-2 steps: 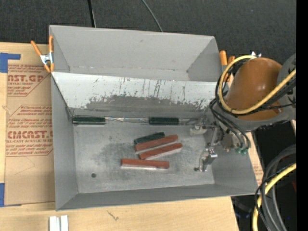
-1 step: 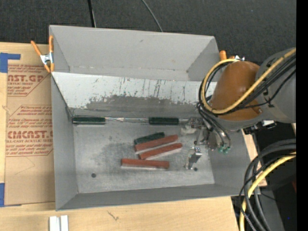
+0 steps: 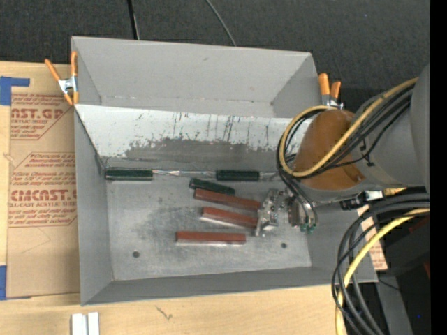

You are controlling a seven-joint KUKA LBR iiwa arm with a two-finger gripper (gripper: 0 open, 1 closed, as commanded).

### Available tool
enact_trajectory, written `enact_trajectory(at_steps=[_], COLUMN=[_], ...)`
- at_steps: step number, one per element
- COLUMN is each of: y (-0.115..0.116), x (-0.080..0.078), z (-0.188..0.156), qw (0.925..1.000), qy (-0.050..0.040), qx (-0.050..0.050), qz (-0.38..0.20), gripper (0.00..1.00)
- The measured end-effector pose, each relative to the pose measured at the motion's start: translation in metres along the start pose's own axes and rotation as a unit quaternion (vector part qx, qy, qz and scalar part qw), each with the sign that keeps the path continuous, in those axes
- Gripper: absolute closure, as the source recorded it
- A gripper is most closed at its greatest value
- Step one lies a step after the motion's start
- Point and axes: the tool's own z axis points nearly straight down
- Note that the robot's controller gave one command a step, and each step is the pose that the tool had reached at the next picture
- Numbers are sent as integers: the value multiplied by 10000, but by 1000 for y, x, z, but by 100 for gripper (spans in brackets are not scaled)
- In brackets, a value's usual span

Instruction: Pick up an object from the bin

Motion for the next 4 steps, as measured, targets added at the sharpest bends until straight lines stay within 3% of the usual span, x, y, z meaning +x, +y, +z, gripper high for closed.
enact_trajectory(at_steps=[1,2,3,4], y=[0,9,11,15], x=[0,-11,-16,-28], z=[0,-80,-99,-5], qw=[10000,9999,9999,9959], qy=[0,114,77,-40], qx=[1,3,1,4], qz=[-1,-86,-103,905], gripper=[100,0,0,100])
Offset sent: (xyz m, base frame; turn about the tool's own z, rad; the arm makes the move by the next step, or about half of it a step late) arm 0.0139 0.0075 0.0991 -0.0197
